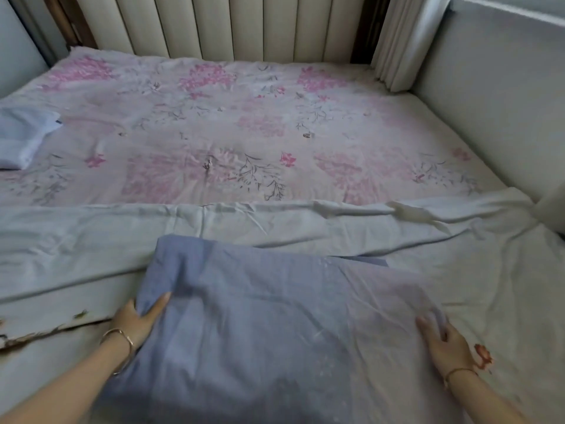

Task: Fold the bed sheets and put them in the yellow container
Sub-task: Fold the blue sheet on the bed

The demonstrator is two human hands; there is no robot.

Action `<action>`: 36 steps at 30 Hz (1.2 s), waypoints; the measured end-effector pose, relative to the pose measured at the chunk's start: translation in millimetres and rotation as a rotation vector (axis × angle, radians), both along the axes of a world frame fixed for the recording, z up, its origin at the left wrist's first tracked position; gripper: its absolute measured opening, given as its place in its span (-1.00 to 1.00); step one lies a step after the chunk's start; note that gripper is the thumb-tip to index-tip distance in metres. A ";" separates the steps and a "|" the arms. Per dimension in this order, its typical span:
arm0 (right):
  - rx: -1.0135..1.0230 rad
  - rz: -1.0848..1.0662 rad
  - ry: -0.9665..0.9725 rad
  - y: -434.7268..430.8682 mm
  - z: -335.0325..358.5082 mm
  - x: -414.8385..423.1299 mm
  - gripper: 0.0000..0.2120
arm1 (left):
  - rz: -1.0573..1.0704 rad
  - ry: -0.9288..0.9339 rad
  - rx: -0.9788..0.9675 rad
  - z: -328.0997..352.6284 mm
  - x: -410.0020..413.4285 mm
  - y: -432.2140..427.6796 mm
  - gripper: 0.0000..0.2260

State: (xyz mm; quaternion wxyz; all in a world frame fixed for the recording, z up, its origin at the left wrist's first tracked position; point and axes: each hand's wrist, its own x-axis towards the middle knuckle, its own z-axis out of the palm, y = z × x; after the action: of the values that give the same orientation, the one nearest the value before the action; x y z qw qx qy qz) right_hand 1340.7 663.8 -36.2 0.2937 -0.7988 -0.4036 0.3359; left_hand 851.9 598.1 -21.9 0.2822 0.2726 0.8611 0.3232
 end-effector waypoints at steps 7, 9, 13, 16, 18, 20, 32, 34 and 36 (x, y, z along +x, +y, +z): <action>0.265 0.046 -0.150 19.4 28.3 -17.6 -0.45 | 0.090 0.149 0.130 4.2 3.4 14.1 -0.59; 0.173 0.024 -0.224 24.9 18.7 -21.3 -0.48 | 0.119 0.136 0.039 -9.8 0.2 13.4 -0.59; 0.226 -0.025 -0.469 29.7 8.0 -54.0 -0.51 | 0.079 0.458 0.029 -9.2 16.5 22.7 -0.44; 0.392 0.379 -0.473 26.7 14.4 -136.3 -0.45 | -0.482 0.773 0.228 -5.9 61.5 41.3 -0.49; 0.412 0.609 -0.472 31.1 13.0 -196.1 -0.46 | -0.703 0.764 0.132 -10.6 99.5 58.0 -0.48; 0.336 0.842 -0.555 37.2 4.4 -228.3 -0.35 | -0.714 0.721 -0.032 -22.6 121.1 67.8 -0.39; 0.117 0.513 -0.662 25.4 -17.2 -147.8 -0.42 | -0.783 0.581 -0.358 -32.8 123.3 66.2 -0.54; 0.253 0.665 -0.648 -25.4 -19.7 -192.3 -0.44 | -0.841 0.683 -0.269 -28.9 125.3 33.7 -0.50; 0.237 0.822 -0.613 -70.0 -29.7 -214.8 -0.51 | -0.916 0.774 -0.228 -32.5 124.0 -5.9 -0.44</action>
State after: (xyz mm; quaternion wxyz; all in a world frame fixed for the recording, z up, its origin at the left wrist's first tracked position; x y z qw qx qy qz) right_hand 1125.9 593.8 -65.9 0.0944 -0.5973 -0.7864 0.1263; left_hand 975.9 592.2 -54.4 0.0866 0.6810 0.7256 -0.0476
